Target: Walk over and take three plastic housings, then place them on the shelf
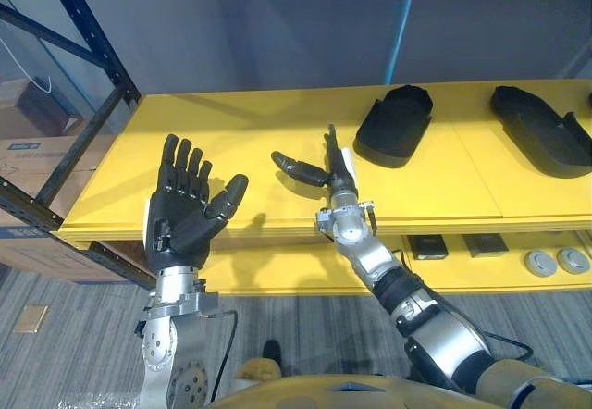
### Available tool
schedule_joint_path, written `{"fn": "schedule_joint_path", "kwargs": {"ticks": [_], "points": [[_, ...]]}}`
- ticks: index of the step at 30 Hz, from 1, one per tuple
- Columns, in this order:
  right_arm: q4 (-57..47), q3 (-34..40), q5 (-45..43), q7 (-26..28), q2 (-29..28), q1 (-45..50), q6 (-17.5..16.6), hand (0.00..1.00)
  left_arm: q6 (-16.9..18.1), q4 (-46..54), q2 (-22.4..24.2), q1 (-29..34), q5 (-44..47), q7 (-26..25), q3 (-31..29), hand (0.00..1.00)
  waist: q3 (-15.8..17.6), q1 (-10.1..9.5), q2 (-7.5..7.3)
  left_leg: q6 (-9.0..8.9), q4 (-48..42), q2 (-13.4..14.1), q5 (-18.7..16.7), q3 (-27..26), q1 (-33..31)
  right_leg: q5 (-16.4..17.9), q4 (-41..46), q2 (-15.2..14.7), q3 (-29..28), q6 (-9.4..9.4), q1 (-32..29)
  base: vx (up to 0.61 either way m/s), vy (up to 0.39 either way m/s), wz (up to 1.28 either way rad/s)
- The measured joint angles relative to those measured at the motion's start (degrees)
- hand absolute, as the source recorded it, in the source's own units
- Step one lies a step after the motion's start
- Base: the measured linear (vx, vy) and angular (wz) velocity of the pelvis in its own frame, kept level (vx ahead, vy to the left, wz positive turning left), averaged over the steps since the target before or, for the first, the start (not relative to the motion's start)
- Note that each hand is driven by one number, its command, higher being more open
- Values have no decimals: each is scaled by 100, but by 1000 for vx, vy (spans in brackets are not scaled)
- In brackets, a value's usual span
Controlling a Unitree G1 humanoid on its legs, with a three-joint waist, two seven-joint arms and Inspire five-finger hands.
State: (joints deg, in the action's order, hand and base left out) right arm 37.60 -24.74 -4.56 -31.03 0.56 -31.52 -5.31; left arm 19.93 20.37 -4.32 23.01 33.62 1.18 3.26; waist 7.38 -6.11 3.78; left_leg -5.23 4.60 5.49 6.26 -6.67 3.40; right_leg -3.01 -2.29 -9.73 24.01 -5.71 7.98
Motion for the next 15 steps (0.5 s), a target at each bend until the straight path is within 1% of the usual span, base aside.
{"fn": "schedule_joint_path", "kwargs": {"ticks": [2, 3, 4, 5, 8, 15], "points": [[118, 58, 204, -299, -58, -69, 13, 100, 0, -7, 0, -3, -1, -35, 78, 100, 8, 2, 22, 2, 9, -2, 4, -3, -3, 0, -1, -2, -3, 0, -10, 0, 0, 0], [123, 76, 287, -487, -69, -69, 14, 100, 0, -10, 0, -4, -1, -60, 105, 100, 22, 2, 46, 34, 10, -4, 27, -6, -4, 0, -2, -3, -4, 0, -13, 0, 0, 0], [132, 87, 332, -519, -72, -69, 15, 100, 0, -11, 0, -4, -1, -67, 106, 100, 24, 2, 51, 36, 11, -4, 28, -7, -6, 0, -3, -4, -5, 0, -15, 0, 0, 0], [189, 119, 493, -663, -81, -69, 15, 100, 2, -43, 0, -17, 0, -106, 118, 100, 11, 1, 83, 37, 11, -3, 29, -13, -30, 0, -3, -3, -10, 0, -46, 0, 0, 0], [213, 171, 653, -738, -78, -71, 12, 100, 4, -214, 0, -74, -2, -180, 167, 100, -5, 10, 146, 42, 10, -3, 40, -27, -78, -10, -1, -4, -23, -14, -99, 0, 0, 0], [223, 318, 635, -841, -70, -67, -48, 100, 42, -376, -18, -132, 1, -268, 434, 100, -3, 9, 158, 35, 9, 11, 45, -85, -67, -37, -13, -5, -73, -56, -103, 1, -1, -1]]}}
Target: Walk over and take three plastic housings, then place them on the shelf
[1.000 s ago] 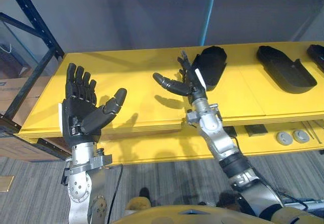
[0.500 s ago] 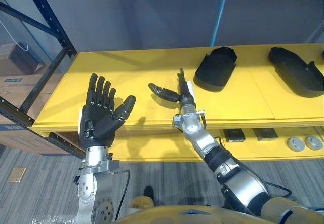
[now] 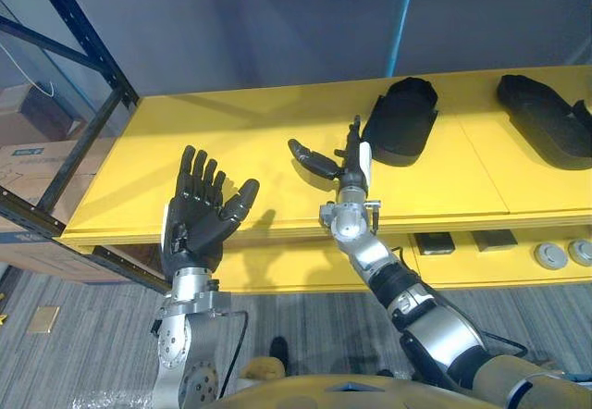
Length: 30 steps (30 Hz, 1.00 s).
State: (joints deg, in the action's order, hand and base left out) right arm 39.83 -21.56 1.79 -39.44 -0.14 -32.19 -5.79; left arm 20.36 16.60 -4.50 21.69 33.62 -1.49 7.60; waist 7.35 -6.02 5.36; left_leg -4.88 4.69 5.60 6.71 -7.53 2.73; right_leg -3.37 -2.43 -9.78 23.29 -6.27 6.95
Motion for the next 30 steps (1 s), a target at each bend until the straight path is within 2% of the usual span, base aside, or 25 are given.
{"fn": "schedule_joint_path", "kwargs": {"ticks": [7, 16, 30], "points": [[-3, 125, -12, -57, 16, 148, -258, 100, 31, -495, -18, -168, 5, -5, 269, 100, 7, 9, 13, -11, -2, 18, -22, -149, 38, -55, -70, 8, -186, -13, 4, -4, -4, -11], [-219, 256, -4, -57, 10, 496, -583, 100, 45, -505, -103, -202, 10, 11, 394, 100, 7, 28, 13, -25, -40, 51, -76, -231, 65, -50, -69, 12, -288, -7, 0, -1, -4, -4], [-371, 321, -9, -57, 24, 686, -704, 100, 46, -843, -107, -217, 48, -118, 587, 100, 8, 67, 0, -41, -41, 107, -88, -294, 82, -44, -69, 74, -333, 3, -20, -2, -4, -1]]}}
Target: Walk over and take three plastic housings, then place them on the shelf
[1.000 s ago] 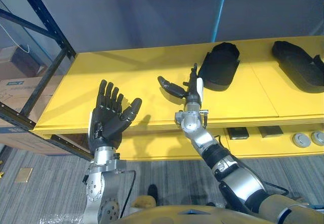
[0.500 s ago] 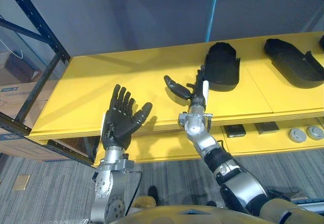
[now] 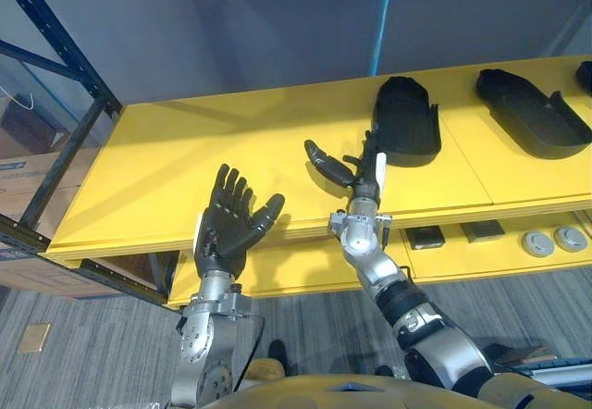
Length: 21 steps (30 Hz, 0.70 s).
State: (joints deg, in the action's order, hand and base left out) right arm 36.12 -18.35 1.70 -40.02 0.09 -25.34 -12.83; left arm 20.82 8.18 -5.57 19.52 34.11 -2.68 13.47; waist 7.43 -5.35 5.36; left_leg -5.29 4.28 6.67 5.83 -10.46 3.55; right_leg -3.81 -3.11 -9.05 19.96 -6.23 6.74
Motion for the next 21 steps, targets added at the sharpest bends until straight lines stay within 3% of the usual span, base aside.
{"fn": "schedule_joint_path", "kwargs": {"ticks": [21], "points": [[-79, 379, -9, 115, -3, 76, 5, 100, 0, -124, -1, -11, 199, 5, 239, 100, 25, 86, -151, -9, 21, 10, -8, -126, 55, -6, 16, 8, -153, 0, -46, -2, -3, -2]]}}
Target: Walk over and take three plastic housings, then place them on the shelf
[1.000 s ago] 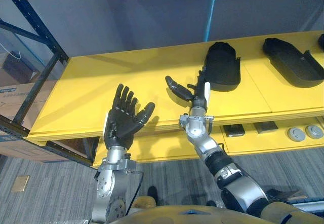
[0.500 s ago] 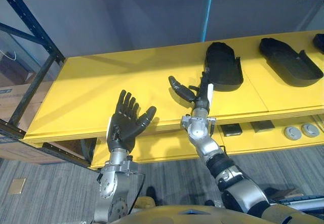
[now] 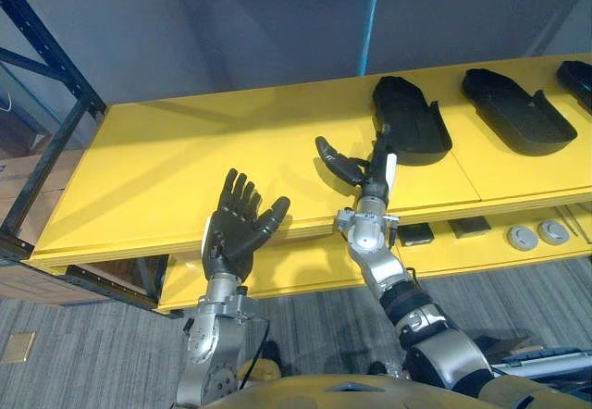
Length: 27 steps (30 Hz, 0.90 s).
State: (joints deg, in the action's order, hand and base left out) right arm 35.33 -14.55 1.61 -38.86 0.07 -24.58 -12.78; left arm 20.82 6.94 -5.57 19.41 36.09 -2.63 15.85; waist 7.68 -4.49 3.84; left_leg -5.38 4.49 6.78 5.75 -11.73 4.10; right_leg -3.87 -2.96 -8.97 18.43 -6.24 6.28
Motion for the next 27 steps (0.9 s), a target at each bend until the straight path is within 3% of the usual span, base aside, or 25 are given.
{"fn": "schedule_joint_path", "kwargs": {"ticks": [5, 10, 15, 18, 22, 26, 27], "points": [[0, 69, -24, 249, 24, 16, -46, 100, 0, 0, 1, -39, -4, -50, 19, 100, 6, 12, -22, -1, 15, -1, -1, -37, 30, -1, 3, 0, -21, 0, 1, -5, -1, -3], [-92, 12, -258, 1044, 114, 224, -611, 100, -7, 1, 6, -121, -278, -413, -47, 100, 12, 42, -53, -10, 20, -21, -9, -41, 28, -1, -1, 5, -4, 2, -14, 4, 0, -1], [-2364, -677, -955, 2704, 648, 1167, -1345, 100, -12, 41, 79, -178, -1514, -1304, -896, 100, -10, 199, -118, -49, 19, 5, -58, -21, 26, 10, -20, 40, 15, 19, -11, 21, -9, 0], [-3724, -578, -1396, 3382, 821, 1652, -1535, 100, 73, 417, 114, -200, -1886, -1467, -1246, 100, -36, 201, -218, -48, 19, 0, -82, -23, 24, 20, -20, 37, 16, 33, -5, 2, -1, 2], [-4578, 38, -1582, 3507, 769, 2399, -1538, 100, 469, 1206, 117, -199, -2001, -1400, -1217, 100, -73, 267, -389, -30, 22, -33, -103, -55, 24, 28, -9, 3, 6, 34, -18, 0, 0, 1], [-4875, 1039, -1561, 3056, 435, 3354, -1373, 100, 998, 1738, 115, -194, -1997, -844, -988, 100, -87, 492, -437, -37, 29, -29, -173, -287, 37, 51, 24, -1, -215, 58, -199, -30, 13, -32], [-5004, 1333, -1584, 2846, 362, 3824, -1288, 100, 1108, 1847, 116, -177, -1767, -493, -756, 100, -99, 589, -412, -55, 29, -15, -203, -456, 42, 44, 44, 13, -395, 52, -318, -11, 9, -42]]}}
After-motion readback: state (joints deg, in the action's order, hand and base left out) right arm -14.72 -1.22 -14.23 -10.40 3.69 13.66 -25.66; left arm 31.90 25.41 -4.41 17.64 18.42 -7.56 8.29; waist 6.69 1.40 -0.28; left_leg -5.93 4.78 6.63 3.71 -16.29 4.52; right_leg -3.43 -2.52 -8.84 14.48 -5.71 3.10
